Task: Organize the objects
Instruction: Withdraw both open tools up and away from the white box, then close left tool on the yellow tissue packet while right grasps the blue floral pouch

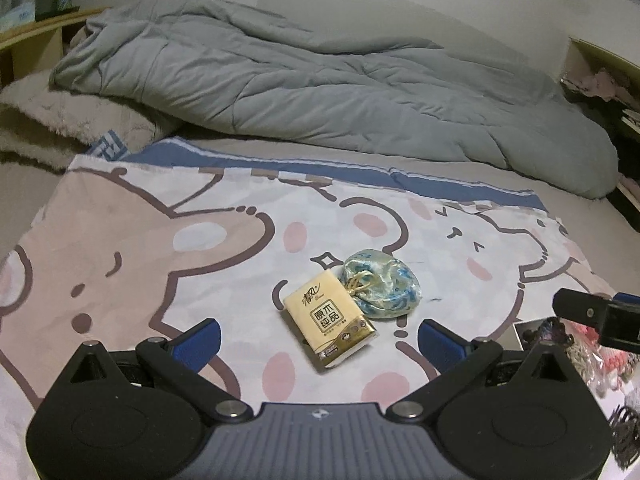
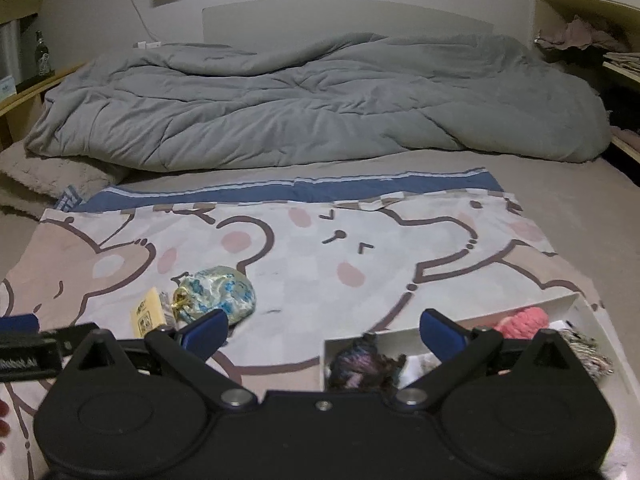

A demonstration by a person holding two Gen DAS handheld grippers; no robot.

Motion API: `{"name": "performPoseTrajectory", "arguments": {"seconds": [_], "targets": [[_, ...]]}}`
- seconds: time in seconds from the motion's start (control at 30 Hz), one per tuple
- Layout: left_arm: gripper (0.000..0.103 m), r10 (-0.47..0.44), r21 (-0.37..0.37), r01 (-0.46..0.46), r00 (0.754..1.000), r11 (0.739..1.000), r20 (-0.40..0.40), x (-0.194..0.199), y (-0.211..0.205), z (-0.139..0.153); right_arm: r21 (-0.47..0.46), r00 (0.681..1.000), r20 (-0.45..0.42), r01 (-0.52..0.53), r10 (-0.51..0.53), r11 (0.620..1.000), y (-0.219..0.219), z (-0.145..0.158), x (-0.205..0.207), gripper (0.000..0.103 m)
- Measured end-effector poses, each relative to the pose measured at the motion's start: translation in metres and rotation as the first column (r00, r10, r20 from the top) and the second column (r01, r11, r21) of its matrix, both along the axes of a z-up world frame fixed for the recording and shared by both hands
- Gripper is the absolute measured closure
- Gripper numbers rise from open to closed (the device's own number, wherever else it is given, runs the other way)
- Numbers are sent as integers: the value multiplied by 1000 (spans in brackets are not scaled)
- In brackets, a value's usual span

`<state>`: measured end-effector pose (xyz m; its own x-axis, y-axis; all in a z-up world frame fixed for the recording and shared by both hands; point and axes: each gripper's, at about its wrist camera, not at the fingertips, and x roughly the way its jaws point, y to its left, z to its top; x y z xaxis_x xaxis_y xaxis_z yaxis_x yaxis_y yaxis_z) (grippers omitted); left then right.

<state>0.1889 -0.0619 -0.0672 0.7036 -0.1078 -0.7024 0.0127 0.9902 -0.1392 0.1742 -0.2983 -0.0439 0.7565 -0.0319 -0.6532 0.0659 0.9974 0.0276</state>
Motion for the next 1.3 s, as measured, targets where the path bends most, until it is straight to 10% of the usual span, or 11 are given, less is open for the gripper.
{"name": "performPoseTrajectory", "arguments": {"seconds": [0.47,1.3], "targets": [[7,105,-190,-118,992,975,-76,34,3,-34,169,997,4,72,-74,983,8,-28,49,0],[43,127,-152,-161,970,975,-209,73,-3,-82,207,932,-313,-124,185,971,78,-85,180,0]]}}
